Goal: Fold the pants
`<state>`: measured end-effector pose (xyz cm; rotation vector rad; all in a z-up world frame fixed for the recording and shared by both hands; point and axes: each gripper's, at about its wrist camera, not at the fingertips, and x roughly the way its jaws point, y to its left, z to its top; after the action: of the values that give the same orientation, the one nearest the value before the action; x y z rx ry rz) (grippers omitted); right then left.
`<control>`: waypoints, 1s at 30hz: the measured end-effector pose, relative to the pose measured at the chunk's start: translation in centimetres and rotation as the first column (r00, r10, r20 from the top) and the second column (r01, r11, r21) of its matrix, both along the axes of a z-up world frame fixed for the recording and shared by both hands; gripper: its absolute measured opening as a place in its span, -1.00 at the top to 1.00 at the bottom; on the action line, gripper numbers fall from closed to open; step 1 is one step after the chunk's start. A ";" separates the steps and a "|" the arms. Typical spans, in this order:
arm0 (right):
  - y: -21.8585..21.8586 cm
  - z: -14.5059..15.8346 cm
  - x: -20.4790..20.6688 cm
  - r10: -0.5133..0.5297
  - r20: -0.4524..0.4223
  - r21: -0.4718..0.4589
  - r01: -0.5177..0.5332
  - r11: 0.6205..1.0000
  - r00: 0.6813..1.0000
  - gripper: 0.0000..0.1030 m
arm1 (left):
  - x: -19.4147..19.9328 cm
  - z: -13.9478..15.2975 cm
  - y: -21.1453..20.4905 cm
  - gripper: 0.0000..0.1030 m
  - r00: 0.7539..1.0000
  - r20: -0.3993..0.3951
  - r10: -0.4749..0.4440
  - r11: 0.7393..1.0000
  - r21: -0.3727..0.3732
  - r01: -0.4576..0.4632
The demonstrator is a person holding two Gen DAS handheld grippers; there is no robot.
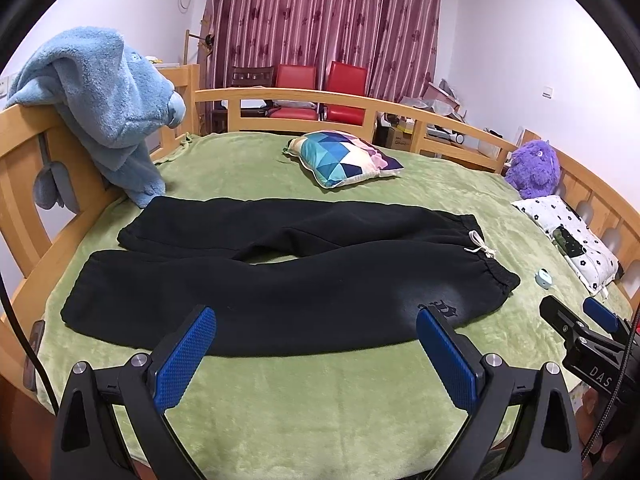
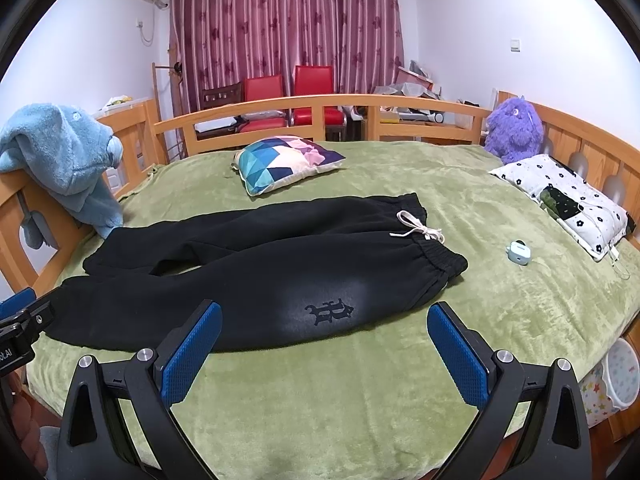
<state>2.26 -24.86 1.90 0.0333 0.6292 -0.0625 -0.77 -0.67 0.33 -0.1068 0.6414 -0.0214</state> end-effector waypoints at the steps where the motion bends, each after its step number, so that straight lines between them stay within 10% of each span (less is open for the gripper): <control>1: 0.0 0.1 0.0 0.001 0.001 0.000 -0.001 1.000 1.000 -0.96 | 0.0 0.0 0.0 -0.97 1.000 0.000 -0.002 1.000 0.000 0.002; 30: 0.1 0.1 -0.2 0.000 0.005 -0.002 0.000 1.000 1.000 -0.96 | -0.1 0.1 -0.7 -0.97 1.000 -0.002 -0.005 1.000 -0.003 0.005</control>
<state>2.10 -24.79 2.01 0.0320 0.6237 -0.0630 -0.85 -1.32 0.44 -0.1078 0.6434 -0.0269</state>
